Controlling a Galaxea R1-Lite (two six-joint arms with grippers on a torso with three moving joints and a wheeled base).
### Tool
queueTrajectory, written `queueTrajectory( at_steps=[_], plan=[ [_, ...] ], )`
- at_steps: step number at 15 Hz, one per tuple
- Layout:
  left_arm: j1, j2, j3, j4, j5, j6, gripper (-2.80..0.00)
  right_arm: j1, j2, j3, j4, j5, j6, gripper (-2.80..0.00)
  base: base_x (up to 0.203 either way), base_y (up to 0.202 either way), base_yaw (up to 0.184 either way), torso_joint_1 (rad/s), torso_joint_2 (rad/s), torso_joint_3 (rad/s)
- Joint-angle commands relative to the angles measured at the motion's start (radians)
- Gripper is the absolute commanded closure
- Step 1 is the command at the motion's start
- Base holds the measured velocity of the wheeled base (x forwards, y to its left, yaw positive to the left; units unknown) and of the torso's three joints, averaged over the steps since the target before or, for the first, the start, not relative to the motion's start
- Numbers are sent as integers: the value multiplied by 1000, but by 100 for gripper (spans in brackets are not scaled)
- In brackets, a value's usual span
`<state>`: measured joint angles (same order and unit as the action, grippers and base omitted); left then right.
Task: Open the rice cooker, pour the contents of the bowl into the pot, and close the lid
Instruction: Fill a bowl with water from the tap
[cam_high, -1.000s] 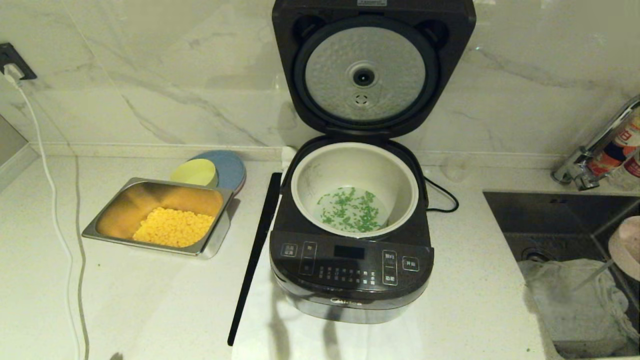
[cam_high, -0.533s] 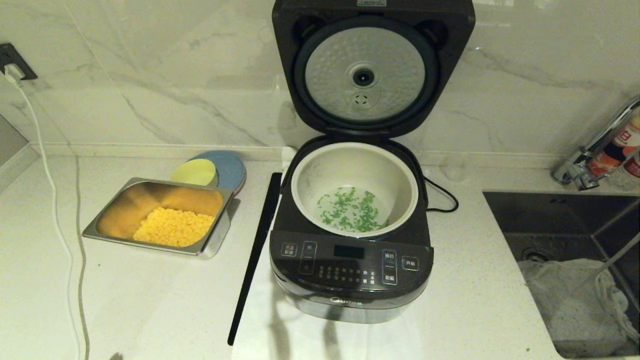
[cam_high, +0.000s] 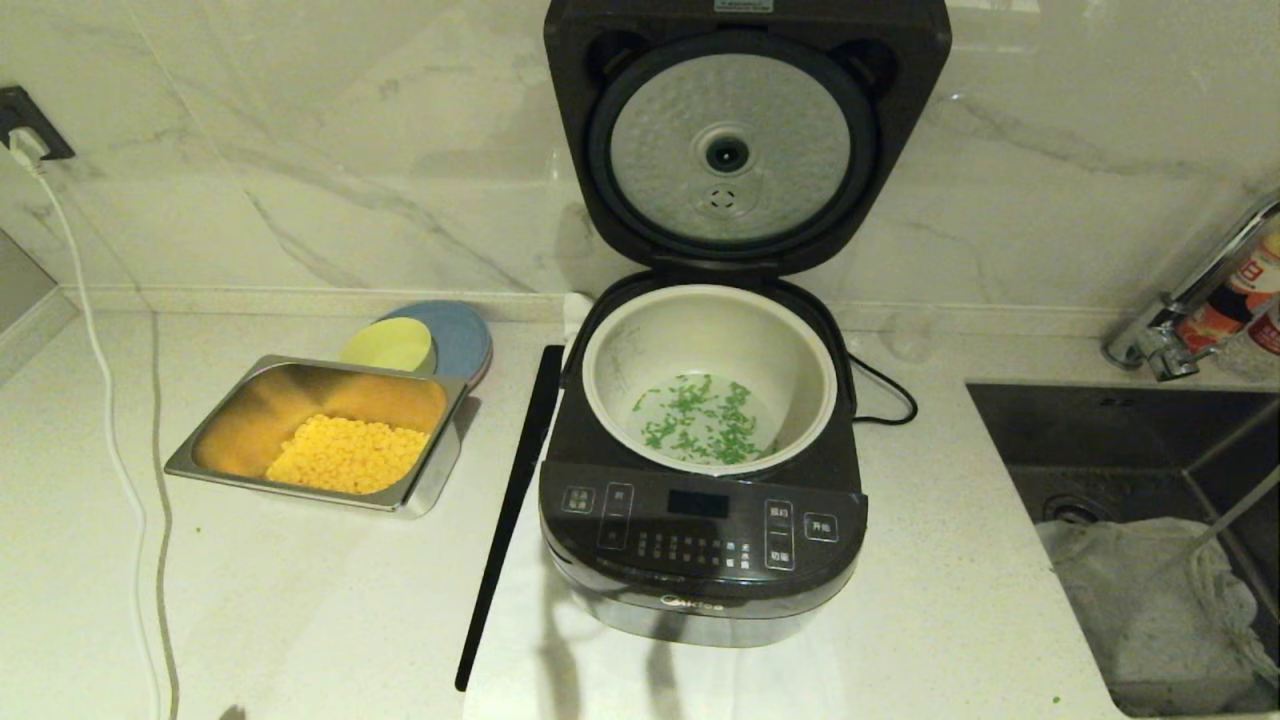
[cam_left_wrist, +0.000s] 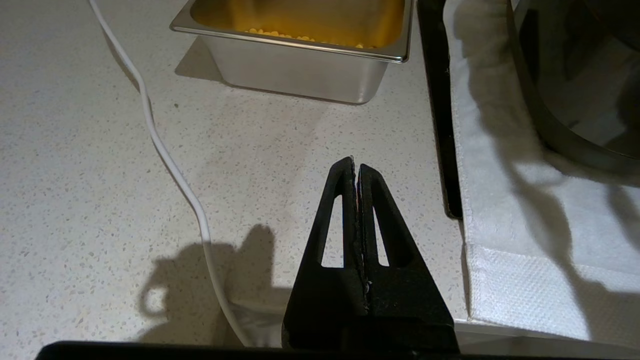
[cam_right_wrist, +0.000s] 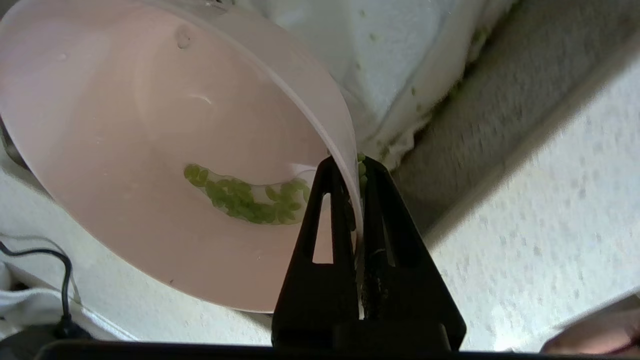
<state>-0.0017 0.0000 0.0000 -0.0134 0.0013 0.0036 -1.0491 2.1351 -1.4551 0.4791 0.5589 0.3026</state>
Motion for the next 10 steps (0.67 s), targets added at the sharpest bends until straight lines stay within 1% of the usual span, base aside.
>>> queueTrajectory(
  at_steps=[1,5,10],
  plan=[
    [0,0,9,0,0,-1,0,10,45,-51,4,5,15,0,0,0,0,0,0,0],
    [0,0,9,0,0,-1,0,38,76,-100,4,4,23,0,0,0,0,0,0,0],
    [0,0,9,0,0,1,0,53,111,-179,4,3,62,0,0,0,0,0,0,0]
  ],
)
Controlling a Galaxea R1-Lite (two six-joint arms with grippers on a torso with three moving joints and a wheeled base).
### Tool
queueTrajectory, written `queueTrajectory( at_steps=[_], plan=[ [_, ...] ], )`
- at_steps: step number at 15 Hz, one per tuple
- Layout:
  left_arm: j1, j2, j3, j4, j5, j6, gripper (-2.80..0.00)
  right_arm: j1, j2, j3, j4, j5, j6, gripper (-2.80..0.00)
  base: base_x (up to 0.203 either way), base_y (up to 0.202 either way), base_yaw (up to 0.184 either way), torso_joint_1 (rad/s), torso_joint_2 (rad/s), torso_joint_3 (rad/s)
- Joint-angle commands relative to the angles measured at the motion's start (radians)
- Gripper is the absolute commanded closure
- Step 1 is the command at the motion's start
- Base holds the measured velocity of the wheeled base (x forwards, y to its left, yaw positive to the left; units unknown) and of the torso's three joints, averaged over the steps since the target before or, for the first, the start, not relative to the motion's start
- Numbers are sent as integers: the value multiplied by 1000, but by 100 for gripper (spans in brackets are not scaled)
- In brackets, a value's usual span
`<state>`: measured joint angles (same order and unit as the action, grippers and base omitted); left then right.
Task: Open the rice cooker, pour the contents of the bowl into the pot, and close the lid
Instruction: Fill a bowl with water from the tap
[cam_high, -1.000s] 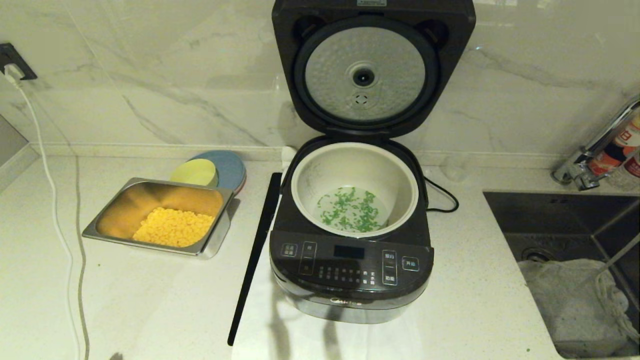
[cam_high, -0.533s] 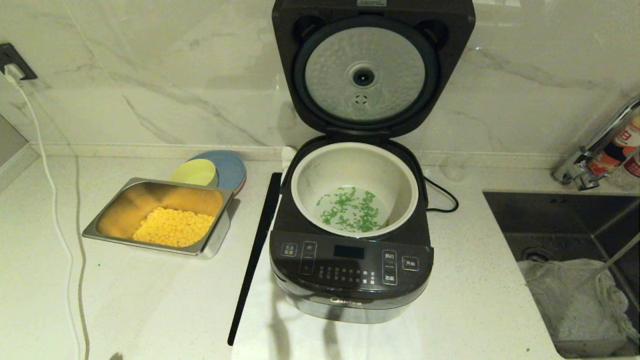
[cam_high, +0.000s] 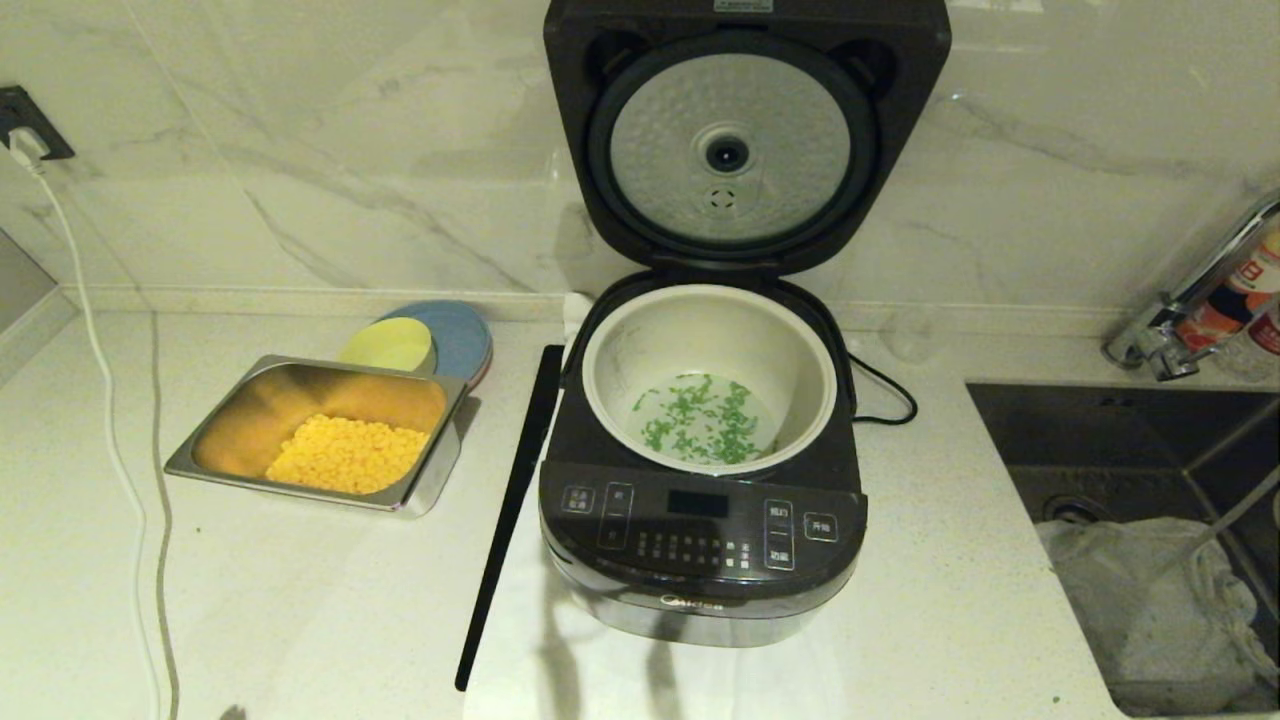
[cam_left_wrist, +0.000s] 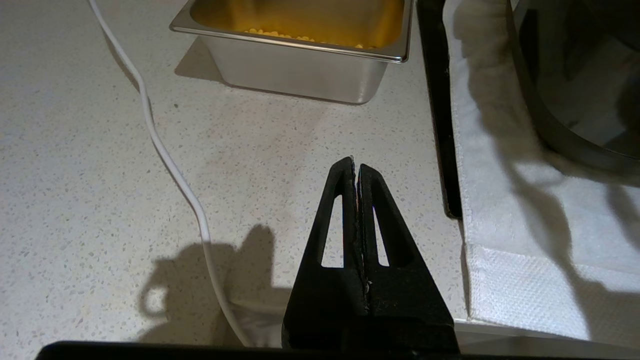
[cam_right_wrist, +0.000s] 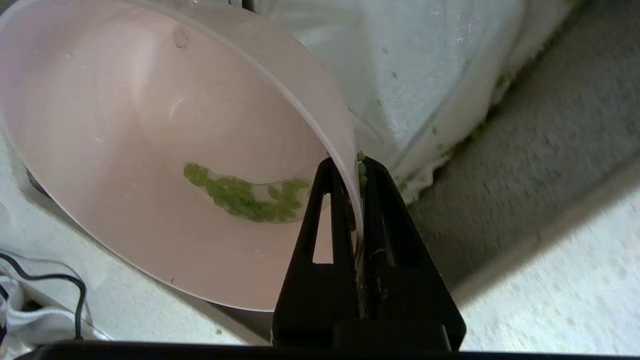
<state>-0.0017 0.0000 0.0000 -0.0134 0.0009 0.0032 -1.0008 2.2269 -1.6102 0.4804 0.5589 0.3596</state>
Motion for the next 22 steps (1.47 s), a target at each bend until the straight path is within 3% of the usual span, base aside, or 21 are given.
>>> queueTrajectory(
  at_steps=[1,11,18,22],
  plan=[
    [0,-1,9,0,1,0,0,8,30,-34,3,3,7,0,0,0,0,0,0,0],
    [0,0,9,0,1,0,0,74,154,-189,4,-19,88,0,0,0,0,0,0,0],
    [0,0,9,0,1,0,0,76,154,-179,7,-21,88,0,0,0,0,0,0,0],
    [0,0,9,0,1,0,0,79,77,-146,79,-19,78,0,0,0,0,0,0,0]
  ],
)
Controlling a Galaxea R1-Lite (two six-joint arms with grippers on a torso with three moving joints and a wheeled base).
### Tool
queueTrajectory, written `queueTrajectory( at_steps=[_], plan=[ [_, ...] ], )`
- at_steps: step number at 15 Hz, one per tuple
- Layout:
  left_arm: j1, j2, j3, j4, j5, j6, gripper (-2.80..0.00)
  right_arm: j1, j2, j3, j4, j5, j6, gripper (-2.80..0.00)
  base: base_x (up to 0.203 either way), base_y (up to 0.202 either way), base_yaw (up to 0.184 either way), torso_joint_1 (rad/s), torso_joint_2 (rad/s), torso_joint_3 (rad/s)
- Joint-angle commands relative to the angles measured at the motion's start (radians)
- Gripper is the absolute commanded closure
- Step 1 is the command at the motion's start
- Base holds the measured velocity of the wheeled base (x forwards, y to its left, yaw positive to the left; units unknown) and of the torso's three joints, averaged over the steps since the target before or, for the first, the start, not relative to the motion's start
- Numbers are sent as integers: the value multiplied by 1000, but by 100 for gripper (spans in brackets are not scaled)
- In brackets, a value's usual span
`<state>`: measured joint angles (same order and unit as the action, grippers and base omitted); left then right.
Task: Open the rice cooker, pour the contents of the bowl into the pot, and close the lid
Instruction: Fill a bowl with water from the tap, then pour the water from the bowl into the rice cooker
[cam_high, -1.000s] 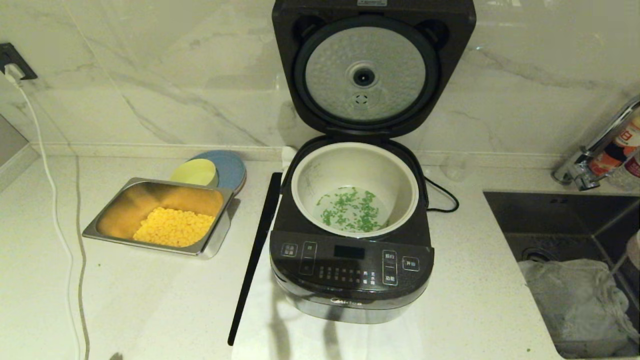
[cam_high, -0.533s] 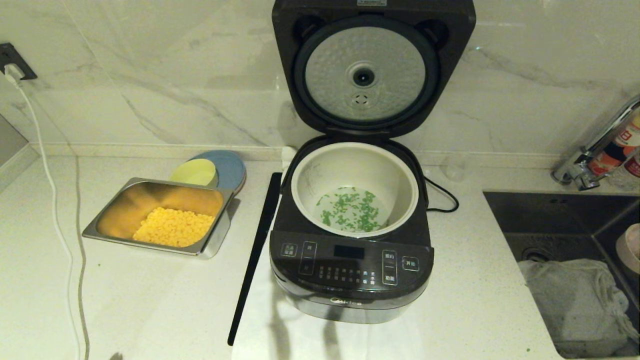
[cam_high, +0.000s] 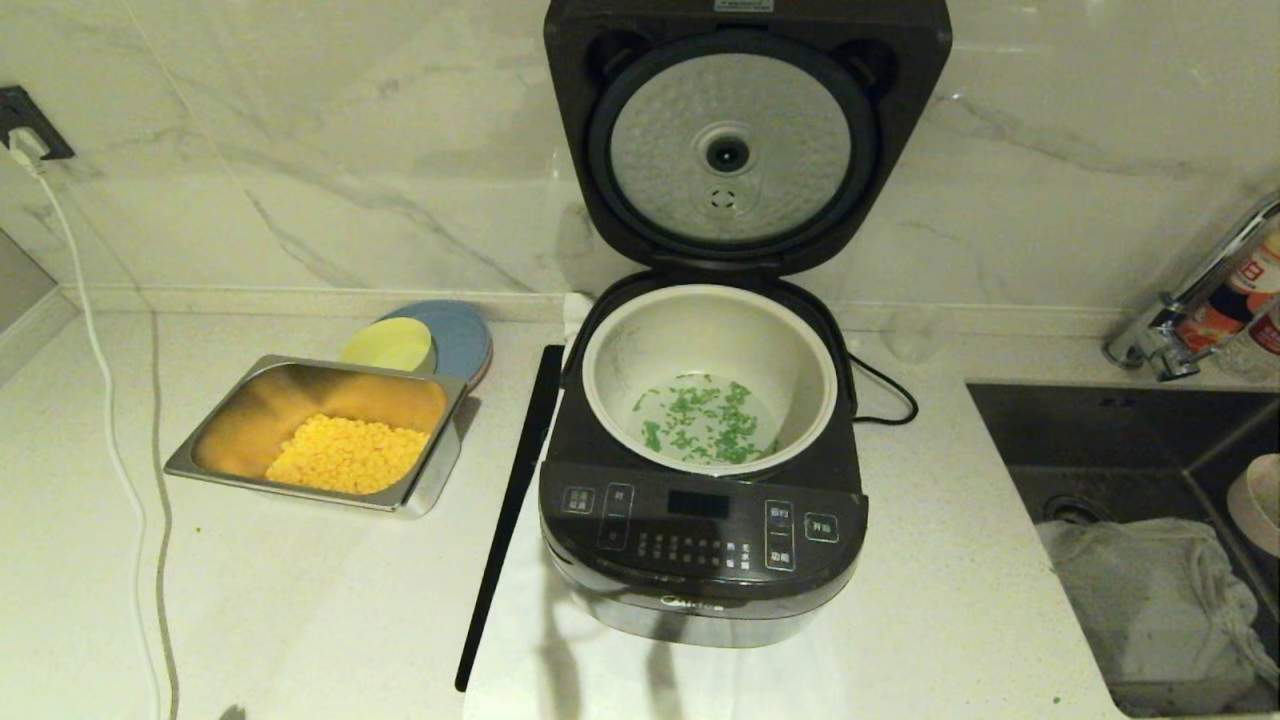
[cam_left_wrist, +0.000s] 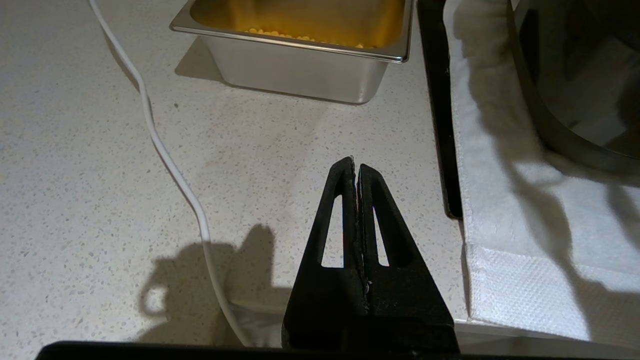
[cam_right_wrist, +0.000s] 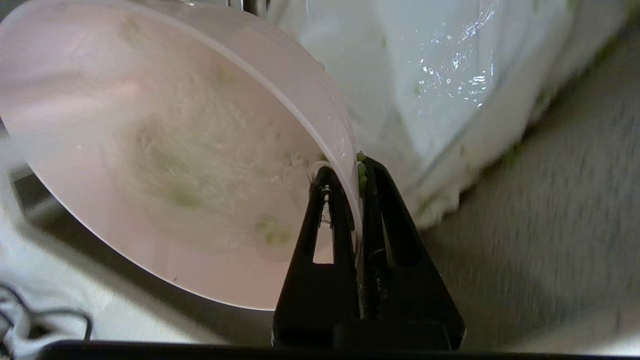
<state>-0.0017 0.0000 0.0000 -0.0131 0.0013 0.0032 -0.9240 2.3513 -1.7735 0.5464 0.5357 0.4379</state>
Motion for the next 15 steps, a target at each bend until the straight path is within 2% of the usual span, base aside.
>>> queueTrajectory(
  at_steps=[1,3,6,9,12,15],
  plan=[
    [0,0,9,-1,0,0,0,8,-80,44,20,3,-10,0,0,0,0,0,0,0],
    [0,0,9,-1,0,0,0,37,-170,135,23,-4,-49,0,0,0,0,0,0,0],
    [0,0,9,-1,0,0,0,139,-319,270,24,-67,-79,0,0,0,0,0,0,0],
    [0,0,9,-1,0,0,0,255,-475,361,35,-95,-85,0,0,0,0,0,0,0],
    [0,0,9,-1,0,0,0,401,-590,350,187,-157,-86,0,0,0,0,0,0,0],
    [0,0,9,-1,0,0,0,528,-674,303,298,-165,-83,0,0,0,0,0,0,0]
  ],
)
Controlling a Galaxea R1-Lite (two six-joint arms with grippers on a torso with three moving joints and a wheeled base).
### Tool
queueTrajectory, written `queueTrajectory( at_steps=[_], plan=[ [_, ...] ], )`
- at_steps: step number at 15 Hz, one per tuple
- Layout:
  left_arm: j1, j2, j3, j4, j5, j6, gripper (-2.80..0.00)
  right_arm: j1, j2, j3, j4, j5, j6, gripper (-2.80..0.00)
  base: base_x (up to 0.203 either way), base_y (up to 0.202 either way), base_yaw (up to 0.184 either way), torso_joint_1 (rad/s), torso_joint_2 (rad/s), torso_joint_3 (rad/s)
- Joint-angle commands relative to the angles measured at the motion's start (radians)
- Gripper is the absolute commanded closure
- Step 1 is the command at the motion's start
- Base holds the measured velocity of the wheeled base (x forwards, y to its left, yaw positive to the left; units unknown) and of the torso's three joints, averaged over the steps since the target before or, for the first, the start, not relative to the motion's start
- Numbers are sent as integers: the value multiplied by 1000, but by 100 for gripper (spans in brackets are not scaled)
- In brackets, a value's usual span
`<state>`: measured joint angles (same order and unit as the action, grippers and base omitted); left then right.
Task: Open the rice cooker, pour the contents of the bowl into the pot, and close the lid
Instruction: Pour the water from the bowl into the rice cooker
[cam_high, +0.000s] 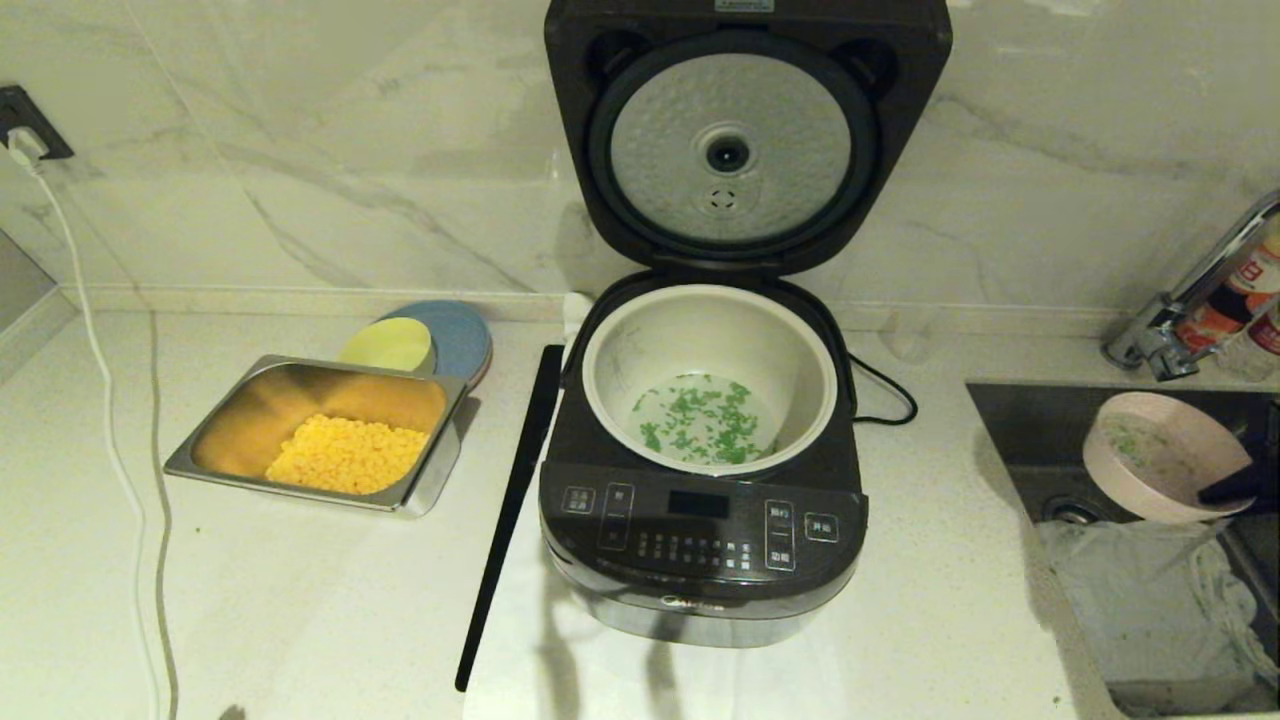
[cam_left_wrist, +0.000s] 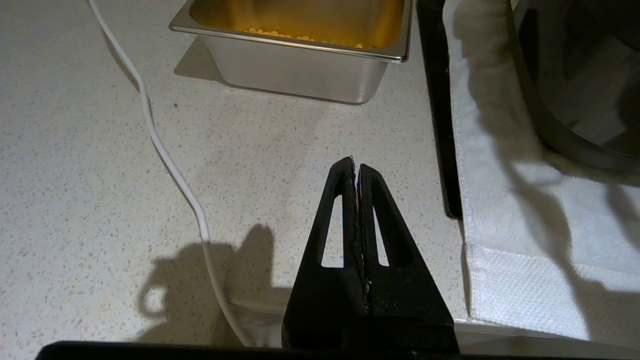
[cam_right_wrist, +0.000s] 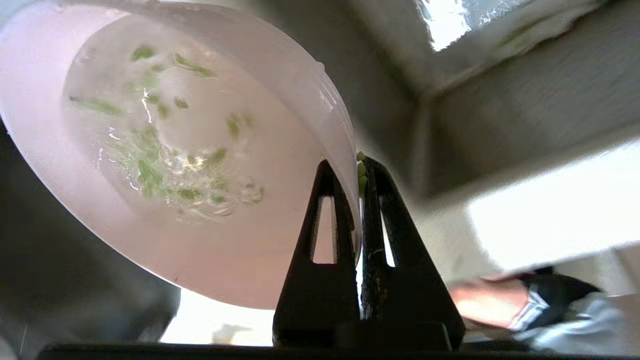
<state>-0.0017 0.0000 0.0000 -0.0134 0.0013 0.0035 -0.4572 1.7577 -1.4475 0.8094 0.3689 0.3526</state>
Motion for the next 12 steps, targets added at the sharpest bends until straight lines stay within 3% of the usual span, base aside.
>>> queueTrajectory(
  at_steps=[1,10,12],
  plan=[
    [0,0,9,0,0,0,0,102,-98,-38,60,1,4,0,0,0,0,0,0,0],
    [0,0,9,0,0,0,0,553,-132,-280,331,-2,40,0,0,0,0,0,0,0],
    [0,0,9,0,0,0,0,667,-117,-304,335,-63,62,0,0,0,0,0,0,0]
  ],
)
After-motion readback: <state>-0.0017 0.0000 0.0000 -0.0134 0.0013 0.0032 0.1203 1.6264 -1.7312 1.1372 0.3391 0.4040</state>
